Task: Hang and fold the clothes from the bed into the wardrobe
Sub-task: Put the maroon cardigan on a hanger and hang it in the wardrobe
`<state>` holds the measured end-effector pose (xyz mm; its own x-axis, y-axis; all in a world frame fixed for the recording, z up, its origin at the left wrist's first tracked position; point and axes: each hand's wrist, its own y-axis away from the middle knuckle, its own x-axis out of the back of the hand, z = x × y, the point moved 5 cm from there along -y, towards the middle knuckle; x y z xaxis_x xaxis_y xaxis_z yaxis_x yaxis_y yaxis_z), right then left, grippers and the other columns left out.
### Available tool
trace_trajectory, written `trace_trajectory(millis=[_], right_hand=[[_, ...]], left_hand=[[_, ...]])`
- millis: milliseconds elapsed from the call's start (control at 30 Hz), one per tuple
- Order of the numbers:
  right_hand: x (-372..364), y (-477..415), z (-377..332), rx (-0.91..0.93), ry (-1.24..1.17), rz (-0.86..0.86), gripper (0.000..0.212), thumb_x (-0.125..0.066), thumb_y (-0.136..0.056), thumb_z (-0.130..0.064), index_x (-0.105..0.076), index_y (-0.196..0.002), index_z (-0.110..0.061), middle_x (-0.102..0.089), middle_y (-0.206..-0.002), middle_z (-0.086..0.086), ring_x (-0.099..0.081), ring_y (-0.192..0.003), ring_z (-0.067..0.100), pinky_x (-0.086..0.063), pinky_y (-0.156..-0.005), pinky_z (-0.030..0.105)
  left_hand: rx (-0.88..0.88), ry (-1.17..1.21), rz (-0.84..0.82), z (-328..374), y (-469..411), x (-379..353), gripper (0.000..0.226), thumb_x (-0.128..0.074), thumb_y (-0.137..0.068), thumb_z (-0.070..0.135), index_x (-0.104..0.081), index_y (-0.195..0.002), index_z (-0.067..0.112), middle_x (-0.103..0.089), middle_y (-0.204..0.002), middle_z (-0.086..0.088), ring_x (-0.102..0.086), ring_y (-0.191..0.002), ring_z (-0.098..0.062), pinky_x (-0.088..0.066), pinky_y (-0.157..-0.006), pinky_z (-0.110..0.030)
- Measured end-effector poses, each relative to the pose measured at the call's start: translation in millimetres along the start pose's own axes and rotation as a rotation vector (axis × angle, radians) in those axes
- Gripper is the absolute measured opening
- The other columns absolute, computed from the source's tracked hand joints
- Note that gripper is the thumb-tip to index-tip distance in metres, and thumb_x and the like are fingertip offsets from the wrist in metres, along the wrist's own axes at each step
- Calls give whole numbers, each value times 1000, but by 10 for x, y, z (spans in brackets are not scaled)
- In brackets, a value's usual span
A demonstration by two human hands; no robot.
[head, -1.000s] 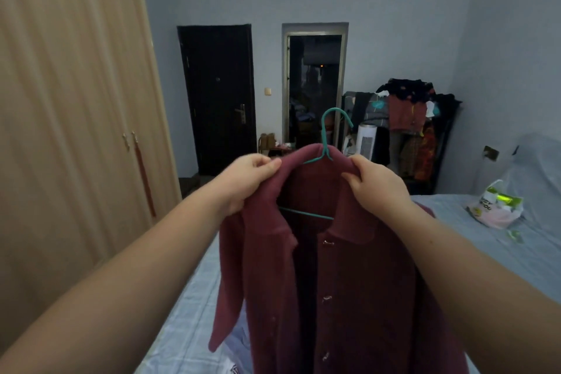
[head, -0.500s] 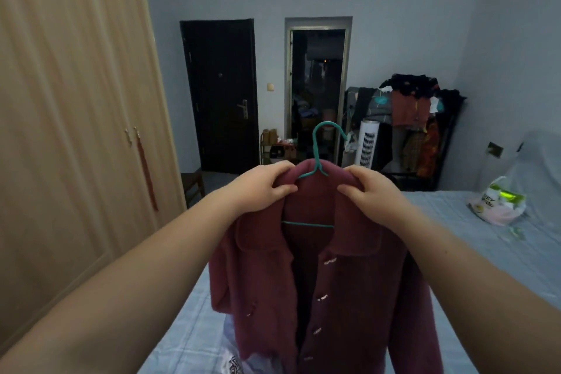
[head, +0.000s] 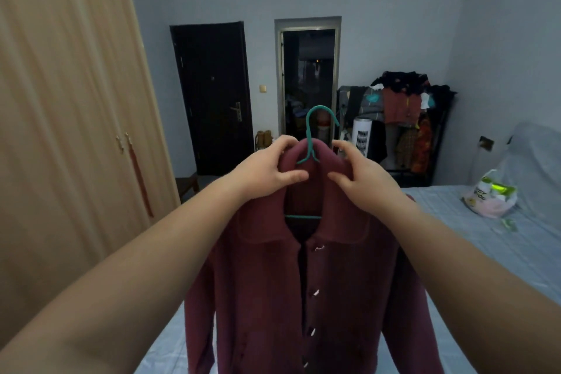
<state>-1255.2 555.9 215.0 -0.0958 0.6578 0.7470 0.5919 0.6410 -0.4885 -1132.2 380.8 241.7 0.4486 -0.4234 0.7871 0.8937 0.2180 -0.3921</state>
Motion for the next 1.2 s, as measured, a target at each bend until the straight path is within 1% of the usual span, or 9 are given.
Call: trace_trajectory(millis=[67, 233, 333, 400, 500, 633, 800, 1000, 1200], right_hand=[[23, -2, 160, -5, 31, -88, 39, -58, -92, -47, -42, -128, -54, -67, -113, -10, -65, -100, 16, -56, -83, 42], [-3, 63, 383, 24, 10, -156, 18, -59, -95, -39, -57, -112, -43, -69, -98, -12, -65, -90, 12, -56, -81, 39], [-65, 52, 426, 47, 7, -174, 9, -56, -95, -41, -58, -104, -41, -67, -91, -15, -64, -84, 8, -56, -78, 42], [-155, 14, 357, 79, -9, -192, 9, -54, -94, -45, -58, -100, -41, -67, -88, -16, -63, -82, 6, -56, -76, 42], [-322, -95, 104, 153, -82, -235, 15, -52, -92, -50, -61, -101, -42, -69, -89, -16, -64, -83, 3, -57, -77, 40], [-588, -265, -353, 279, -68, -308, 20, -49, -93, -53, -57, -106, -40, -68, -90, -15, -64, -82, 5, -57, -74, 39], [-1002, -350, -1208, 436, -74, -273, 17, -51, -94, -48, -54, -92, -32, -62, -80, -11, -60, -78, 13, -52, -70, 39], [-1466, -91, -2801, 639, -209, -225, 24, -53, -90, -48, -53, -87, -25, -63, -77, -7, -62, -78, 23, -50, -69, 40], [-1927, 479, -4660, 815, -317, -152, 26, -61, -90, -43, -56, -84, -18, -66, -76, 3, -64, -80, 34, -43, -62, 37]], left_hand=[[7, 96, -109, -37, 30, 7, 73, -78, -78, 46, -39, -139, 49, -61, -127, 15, -63, -110, -5, -51, -100, -35], [122, 337, -300, -172, 78, 29, 58, -75, -83, 20, -53, -135, 35, -68, -120, -2, -68, -106, -18, -57, -92, -41], [146, 82, -348, -278, 172, 16, 50, -72, -86, 20, -52, -128, 36, -68, -116, 5, -67, -104, -14, -56, -92, -40], [155, -133, -266, -361, 267, 31, 36, -69, -89, 27, -53, -117, 41, -64, -112, 13, -63, -103, -9, -53, -94, -37], [205, -238, -19, -433, 514, 168, 23, -64, -92, 39, -55, -112, 41, -67, -107, 11, -64, -103, -16, -51, -88, -37], [309, -480, 275, -559, 1005, 513, 25, -55, -92, 55, -54, -112, 40, -71, -105, 7, -65, -100, -24, -52, -78, -39], [452, -486, 393, -731, 1808, 1090, 31, -61, -88, 54, -57, -115, 39, -71, -109, 8, -65, -103, -21, -53, -82, -39], [586, -272, 315, -936, 3181, 2161, 41, -73, -89, 24, -61, -127, 27, -68, -117, 12, -62, -108, -4, -49, -99, -30], [800, -418, 404, -1013, 4904, 3211, 38, -67, -91, 44, -60, -127, 32, -70, -113, 13, -65, -104, -6, -52, -94, -32]])
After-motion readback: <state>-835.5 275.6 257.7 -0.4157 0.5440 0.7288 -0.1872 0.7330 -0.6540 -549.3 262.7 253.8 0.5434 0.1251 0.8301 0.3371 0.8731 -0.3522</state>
